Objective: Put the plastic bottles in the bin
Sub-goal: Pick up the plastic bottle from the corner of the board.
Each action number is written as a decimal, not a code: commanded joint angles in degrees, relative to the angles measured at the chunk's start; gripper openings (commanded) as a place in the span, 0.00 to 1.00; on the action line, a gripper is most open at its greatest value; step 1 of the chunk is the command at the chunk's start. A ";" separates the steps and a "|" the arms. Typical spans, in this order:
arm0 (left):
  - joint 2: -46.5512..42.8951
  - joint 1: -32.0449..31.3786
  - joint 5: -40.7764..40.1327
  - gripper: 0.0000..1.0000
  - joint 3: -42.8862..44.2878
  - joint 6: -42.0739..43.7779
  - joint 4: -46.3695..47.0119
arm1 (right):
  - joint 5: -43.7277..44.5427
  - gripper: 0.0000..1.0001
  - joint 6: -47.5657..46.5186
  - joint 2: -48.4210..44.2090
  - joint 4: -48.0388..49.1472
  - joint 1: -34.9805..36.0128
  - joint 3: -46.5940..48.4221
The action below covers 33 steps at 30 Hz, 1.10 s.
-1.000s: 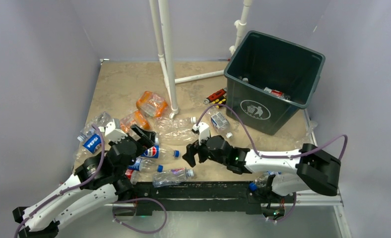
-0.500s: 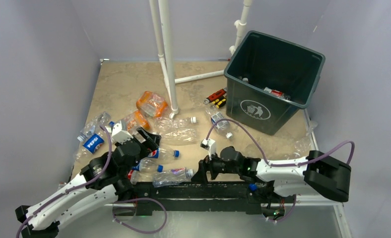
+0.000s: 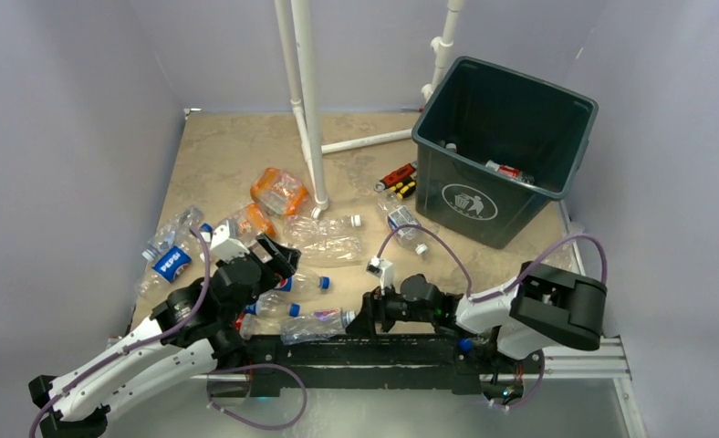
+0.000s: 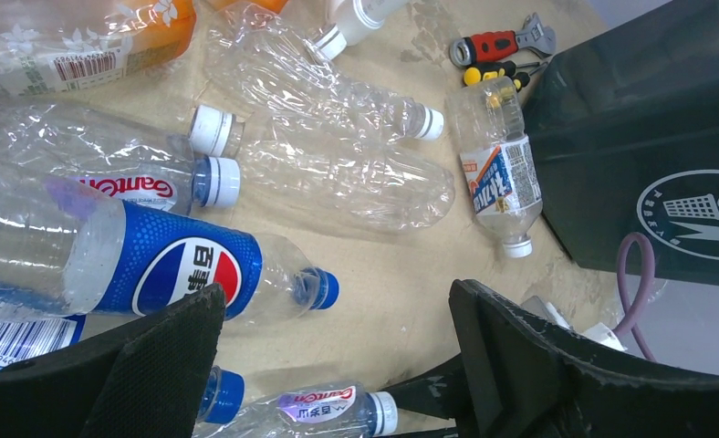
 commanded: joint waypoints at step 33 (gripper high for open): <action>2.28 -0.12 3.00 0.92 14.49 30.01 13.63 | 15.75 0.00 -17.18 -32.08 -50.20 0.80 22.65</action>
